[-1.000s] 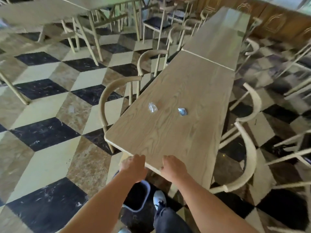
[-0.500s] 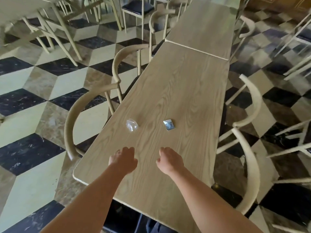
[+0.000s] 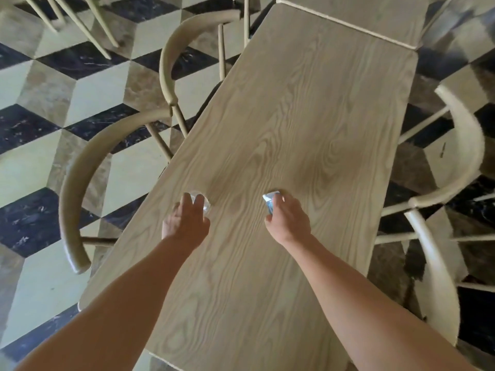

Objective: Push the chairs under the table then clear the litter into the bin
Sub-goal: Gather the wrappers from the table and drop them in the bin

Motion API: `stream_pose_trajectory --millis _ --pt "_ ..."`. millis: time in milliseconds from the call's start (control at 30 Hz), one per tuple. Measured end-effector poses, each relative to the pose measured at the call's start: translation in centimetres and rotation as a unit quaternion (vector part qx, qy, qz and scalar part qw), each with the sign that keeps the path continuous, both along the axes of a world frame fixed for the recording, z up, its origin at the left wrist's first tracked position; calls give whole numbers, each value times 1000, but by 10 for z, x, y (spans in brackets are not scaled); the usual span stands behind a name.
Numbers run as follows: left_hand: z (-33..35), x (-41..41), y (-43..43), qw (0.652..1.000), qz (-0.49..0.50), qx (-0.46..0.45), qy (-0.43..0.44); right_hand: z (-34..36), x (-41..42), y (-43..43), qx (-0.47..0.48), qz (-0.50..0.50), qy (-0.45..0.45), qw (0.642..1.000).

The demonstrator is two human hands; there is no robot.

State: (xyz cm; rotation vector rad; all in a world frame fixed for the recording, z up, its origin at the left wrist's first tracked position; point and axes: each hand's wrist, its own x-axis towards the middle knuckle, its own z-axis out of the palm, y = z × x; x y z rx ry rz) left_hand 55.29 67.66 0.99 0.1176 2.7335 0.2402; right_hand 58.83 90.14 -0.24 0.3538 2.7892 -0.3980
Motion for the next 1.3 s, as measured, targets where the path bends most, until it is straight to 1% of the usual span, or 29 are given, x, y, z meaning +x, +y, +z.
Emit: stream_pose_trajectory --millis 67,133,233,400,567,667,733,867,933,1033,1167,1300 --pt "-7 -14 2 1000 -3 0 18 -9 -9 5 8 0 23 1000" --pt "-13 -23 4 1000 -1 -20 8 -16 -15 8 0 -4 41 999" --pt "-22 -28 6 999 15 -42 -6 -29 -20 9 -19 3 35 999" --pt "-33 -24 1 999 23 -27 16 -39 -10 5 -23 9 48 999" --pt "-33 -12 -10 999 25 -22 36 -37 10 -10 -19 18 22 999" --pt "-31 3 -18 998 43 -12 37 -35 25 -24 -28 23 8 999" --pt "-29 20 -29 998 54 -9 33 -34 40 -38 -38 31 6 999" --pt "-24 65 -59 998 54 -5 -18 -33 75 -74 -44 66 -1 997" --pt "-22 93 -79 998 53 -2 -30 -32 93 -95 -56 82 -2 995" --pt "-18 145 -108 998 57 -6 -29 -28 124 -132 -67 113 -8 991" --pt "-12 217 -151 995 81 -16 -58 -20 174 -188 -83 151 -26 985" --pt "-13 290 -195 990 113 -29 -79 -19 228 -238 -74 190 -9 979"
